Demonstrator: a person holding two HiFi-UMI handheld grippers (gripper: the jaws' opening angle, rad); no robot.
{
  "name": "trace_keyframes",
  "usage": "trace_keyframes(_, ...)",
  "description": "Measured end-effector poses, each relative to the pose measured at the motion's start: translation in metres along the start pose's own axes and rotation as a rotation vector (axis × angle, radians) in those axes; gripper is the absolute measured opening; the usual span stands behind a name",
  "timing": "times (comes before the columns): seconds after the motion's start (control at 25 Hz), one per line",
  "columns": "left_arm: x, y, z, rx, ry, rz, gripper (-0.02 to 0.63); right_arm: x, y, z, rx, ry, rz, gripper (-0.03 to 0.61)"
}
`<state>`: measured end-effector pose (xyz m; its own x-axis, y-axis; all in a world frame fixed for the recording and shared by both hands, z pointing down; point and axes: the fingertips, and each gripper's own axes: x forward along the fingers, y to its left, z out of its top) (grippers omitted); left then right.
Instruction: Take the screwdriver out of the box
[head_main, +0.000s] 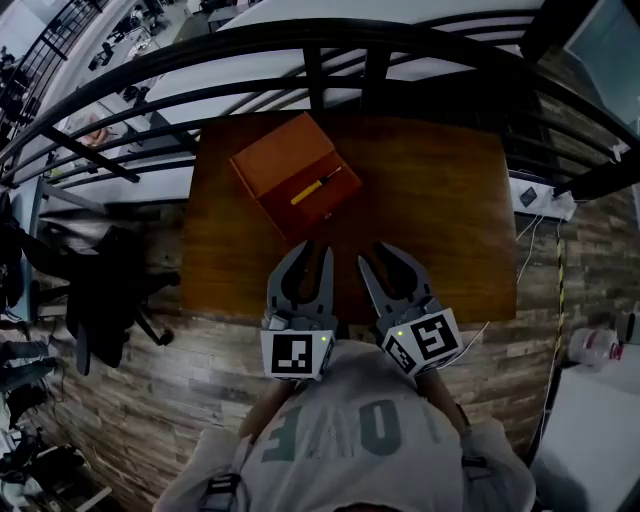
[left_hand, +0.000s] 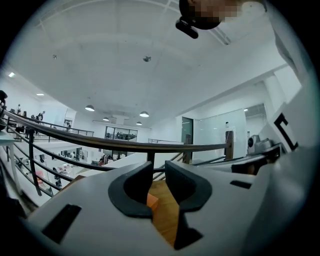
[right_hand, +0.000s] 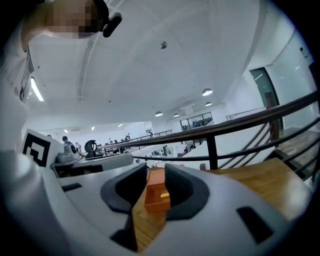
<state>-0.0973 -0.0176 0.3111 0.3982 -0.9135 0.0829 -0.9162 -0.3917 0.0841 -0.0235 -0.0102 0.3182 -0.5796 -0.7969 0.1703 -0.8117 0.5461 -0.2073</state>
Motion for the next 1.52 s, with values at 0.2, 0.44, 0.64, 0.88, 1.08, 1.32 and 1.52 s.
trace_keyframes(0.2,0.035,0.034,0.0,-0.001,0.02,-0.008,0.08,0.038,-0.014,0.009,-0.002,0.015,-0.03,0.1)
trace_keyframes(0.44,0.067,0.044,-0.011,-0.02,0.057,0.023,0.08,0.047,-0.05,0.009,0.021,0.025,-0.078,0.098)
trace_keyframes(0.64,0.075,0.044,-0.012,-0.009,0.063,0.078,0.08,0.056,-0.068,0.003,0.039,0.047,-0.033,0.098)
trace_keyframes(0.88,0.074,0.042,-0.011,0.006,0.054,0.092,0.08,0.06,-0.075,0.004,0.031,0.059,-0.022,0.098)
trace_keyframes(1.08,0.073,0.044,-0.01,0.001,0.049,0.102,0.08,0.061,-0.074,0.003,0.029,0.056,-0.016,0.098)
trace_keyframes(1.32,0.075,0.041,-0.009,0.018,0.063,0.097,0.08,0.059,-0.075,0.003,0.034,0.057,-0.01,0.1)
trace_keyframes(1.52,0.083,0.041,-0.015,0.072,0.115,0.069,0.081,0.062,-0.078,0.0,0.043,0.062,-0.004,0.103)
